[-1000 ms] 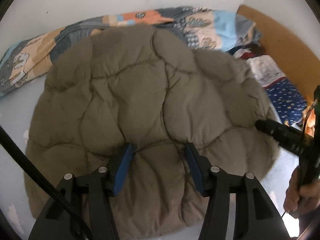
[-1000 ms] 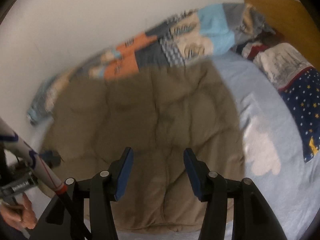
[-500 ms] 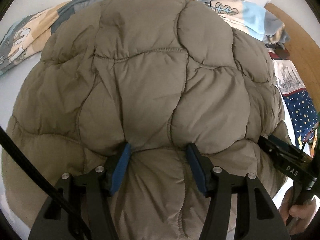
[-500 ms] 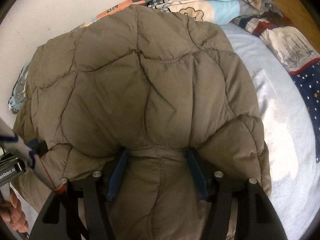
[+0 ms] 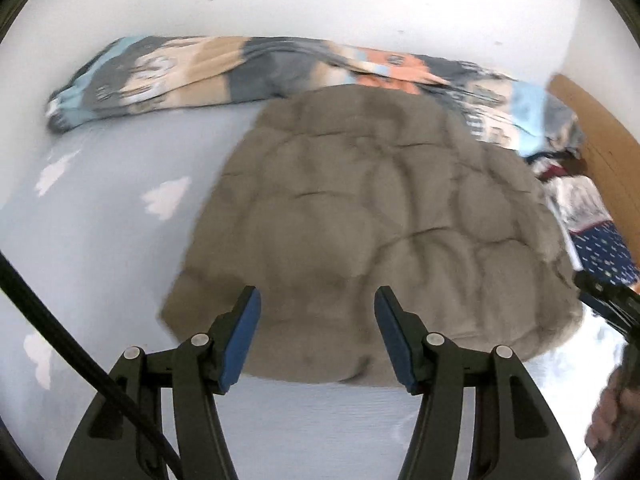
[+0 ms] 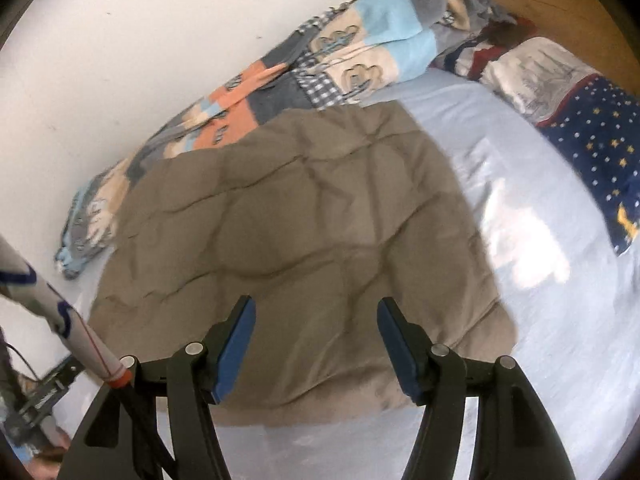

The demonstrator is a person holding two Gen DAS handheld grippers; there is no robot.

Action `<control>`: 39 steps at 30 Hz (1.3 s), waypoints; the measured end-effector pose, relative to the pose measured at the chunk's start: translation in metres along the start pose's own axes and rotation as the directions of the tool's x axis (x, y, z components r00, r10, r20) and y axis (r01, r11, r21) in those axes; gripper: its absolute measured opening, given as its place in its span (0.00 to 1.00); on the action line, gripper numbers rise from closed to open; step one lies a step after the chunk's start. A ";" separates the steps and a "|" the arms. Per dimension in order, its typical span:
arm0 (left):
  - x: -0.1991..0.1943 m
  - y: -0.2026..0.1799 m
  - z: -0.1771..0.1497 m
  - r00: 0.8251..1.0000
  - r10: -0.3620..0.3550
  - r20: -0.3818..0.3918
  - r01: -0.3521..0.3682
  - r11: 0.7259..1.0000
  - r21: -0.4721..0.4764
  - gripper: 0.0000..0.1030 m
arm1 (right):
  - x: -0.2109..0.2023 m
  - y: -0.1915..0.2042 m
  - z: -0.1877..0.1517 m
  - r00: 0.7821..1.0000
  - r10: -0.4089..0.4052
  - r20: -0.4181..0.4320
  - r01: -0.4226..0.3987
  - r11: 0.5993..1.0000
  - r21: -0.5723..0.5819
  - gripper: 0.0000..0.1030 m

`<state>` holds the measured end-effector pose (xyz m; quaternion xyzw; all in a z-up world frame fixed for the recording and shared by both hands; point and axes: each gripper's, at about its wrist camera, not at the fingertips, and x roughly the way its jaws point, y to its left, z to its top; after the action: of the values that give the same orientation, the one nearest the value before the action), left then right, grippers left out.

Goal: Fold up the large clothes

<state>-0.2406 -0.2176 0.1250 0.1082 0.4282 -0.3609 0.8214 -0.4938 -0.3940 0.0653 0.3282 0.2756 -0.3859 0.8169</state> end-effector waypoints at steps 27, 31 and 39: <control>0.015 -0.002 0.015 0.995 -0.068 0.068 0.069 0.997 -0.027 0.61 | 0.011 0.017 0.016 0.989 -0.136 0.055 0.140 0.986 -0.090 0.69; 0.044 -0.003 0.011 1.000 -0.029 -0.009 0.029 0.999 -0.014 0.61 | 0.031 -0.018 0.019 0.987 -0.160 -0.004 0.160 0.987 0.011 0.69; 0.046 -0.007 0.009 1.000 0.023 0.006 -0.023 0.999 0.031 0.63 | 0.059 -0.027 0.010 0.975 -0.207 -0.080 0.209 0.978 0.025 0.70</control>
<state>-0.2231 -0.2502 0.0952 0.1251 0.4191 -0.3586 0.8247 -0.4812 -0.4410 0.0217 0.3255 0.3333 -0.4610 0.7553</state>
